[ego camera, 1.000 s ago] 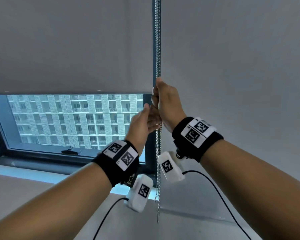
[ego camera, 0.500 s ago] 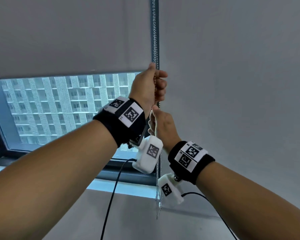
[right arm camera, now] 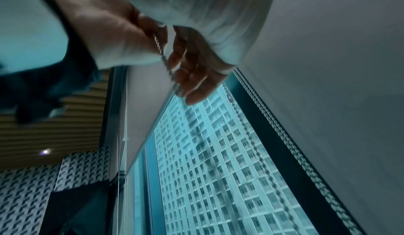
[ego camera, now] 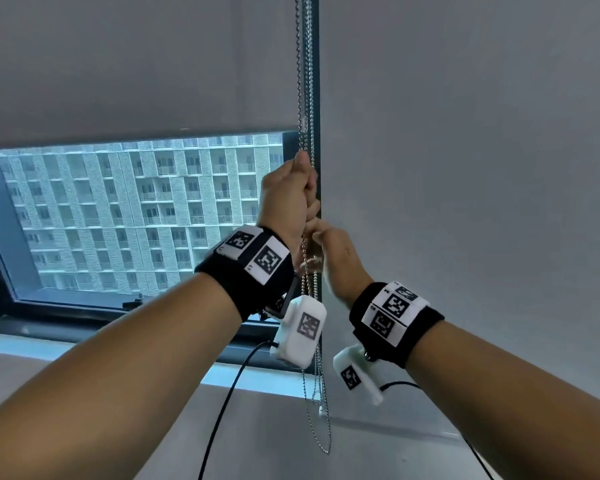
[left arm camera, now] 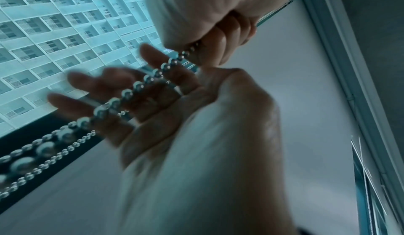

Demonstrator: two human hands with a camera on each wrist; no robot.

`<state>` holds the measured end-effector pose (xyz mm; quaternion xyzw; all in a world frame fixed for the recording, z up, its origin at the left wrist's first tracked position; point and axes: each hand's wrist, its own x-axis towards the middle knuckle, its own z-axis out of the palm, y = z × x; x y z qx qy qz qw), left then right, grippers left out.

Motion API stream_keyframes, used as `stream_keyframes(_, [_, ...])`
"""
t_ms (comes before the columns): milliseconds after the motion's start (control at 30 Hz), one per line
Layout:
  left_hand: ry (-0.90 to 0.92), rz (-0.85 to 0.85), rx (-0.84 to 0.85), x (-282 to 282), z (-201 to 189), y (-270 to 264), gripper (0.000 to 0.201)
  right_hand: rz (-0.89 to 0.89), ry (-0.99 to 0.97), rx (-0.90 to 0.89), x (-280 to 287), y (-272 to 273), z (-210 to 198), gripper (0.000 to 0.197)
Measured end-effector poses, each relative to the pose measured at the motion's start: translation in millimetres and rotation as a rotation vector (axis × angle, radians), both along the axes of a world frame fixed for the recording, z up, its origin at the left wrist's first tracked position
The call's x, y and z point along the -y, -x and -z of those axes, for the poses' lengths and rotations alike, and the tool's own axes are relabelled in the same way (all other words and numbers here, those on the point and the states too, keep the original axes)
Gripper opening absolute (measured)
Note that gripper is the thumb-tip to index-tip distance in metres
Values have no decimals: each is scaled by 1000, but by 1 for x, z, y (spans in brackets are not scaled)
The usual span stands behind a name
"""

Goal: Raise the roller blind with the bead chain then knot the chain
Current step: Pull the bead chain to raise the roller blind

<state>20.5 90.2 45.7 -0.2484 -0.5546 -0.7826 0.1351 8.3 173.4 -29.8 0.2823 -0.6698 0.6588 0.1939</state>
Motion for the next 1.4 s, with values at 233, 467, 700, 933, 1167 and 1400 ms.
stream_keyframes(233, [31,-66,15,2,35,0,43,187,-34,-90,-3,0,-51,43])
stream_keyframes(467, [-17,38,139,-7,71,-2,35,81,55,-29,10,-17,-105,37])
stream_keyframes(700, [-25,74,139,-9,78,-5,32,3,170,131,17,-25,-109,47])
stream_keyframes(933, [0,100,161,-8,82,-10,31,-9,163,133,15,-30,-103,45])
stream_keyframes(1167, [53,121,230,-6,83,-13,35,-4,171,120,10,-32,-99,46])
stream_keyframes(1400, [48,42,100,4,25,-15,44,102,150,27,0,-23,-83,50])
